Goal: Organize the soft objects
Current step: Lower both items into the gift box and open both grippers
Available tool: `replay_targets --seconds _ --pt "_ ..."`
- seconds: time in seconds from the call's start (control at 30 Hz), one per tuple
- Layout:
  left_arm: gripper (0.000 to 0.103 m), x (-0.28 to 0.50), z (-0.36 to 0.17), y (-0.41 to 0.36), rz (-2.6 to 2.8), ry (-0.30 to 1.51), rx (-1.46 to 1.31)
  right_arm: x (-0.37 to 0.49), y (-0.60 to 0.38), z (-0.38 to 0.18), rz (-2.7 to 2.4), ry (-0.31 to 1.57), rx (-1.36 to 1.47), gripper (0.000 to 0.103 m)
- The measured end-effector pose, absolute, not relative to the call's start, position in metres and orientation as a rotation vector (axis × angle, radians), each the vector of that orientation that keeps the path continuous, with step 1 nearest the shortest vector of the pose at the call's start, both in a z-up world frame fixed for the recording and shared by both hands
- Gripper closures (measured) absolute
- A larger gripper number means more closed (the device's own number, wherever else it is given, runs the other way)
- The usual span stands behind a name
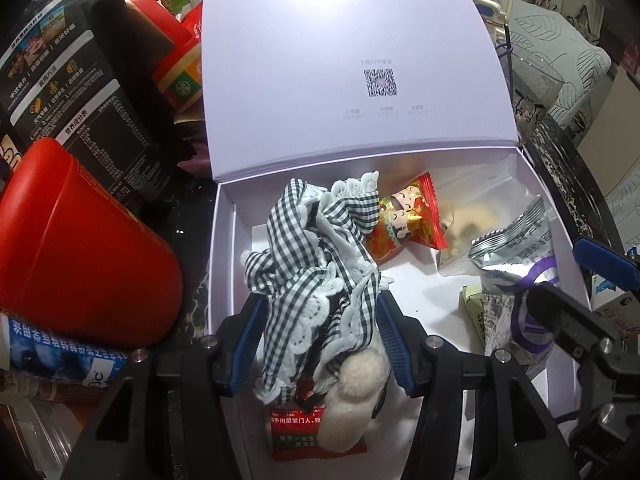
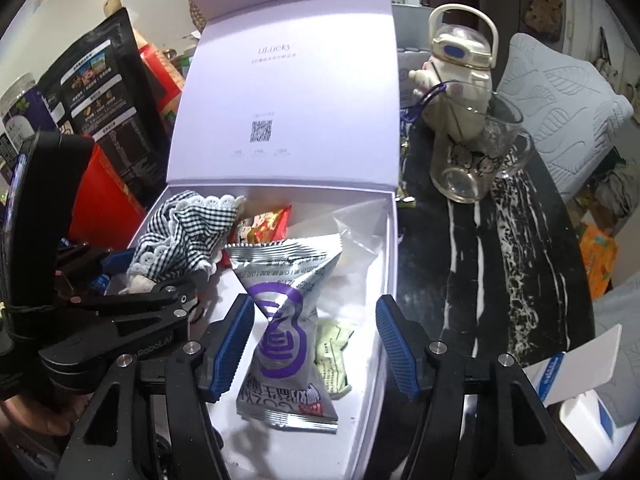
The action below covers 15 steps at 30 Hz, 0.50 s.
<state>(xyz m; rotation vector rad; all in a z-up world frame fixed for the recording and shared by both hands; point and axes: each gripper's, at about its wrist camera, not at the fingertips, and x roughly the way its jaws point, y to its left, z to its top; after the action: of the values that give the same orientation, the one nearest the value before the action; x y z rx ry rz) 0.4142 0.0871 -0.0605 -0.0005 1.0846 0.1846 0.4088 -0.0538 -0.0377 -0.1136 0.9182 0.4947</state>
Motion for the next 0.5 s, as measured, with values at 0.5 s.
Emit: replay_targets --seconds 0.5 --pt "0.004 0.382 -0.015 0.091 0.203 0.936 0.053 0.401 -0.068 -0.016 0.471 0.855 -0.079 0.036"
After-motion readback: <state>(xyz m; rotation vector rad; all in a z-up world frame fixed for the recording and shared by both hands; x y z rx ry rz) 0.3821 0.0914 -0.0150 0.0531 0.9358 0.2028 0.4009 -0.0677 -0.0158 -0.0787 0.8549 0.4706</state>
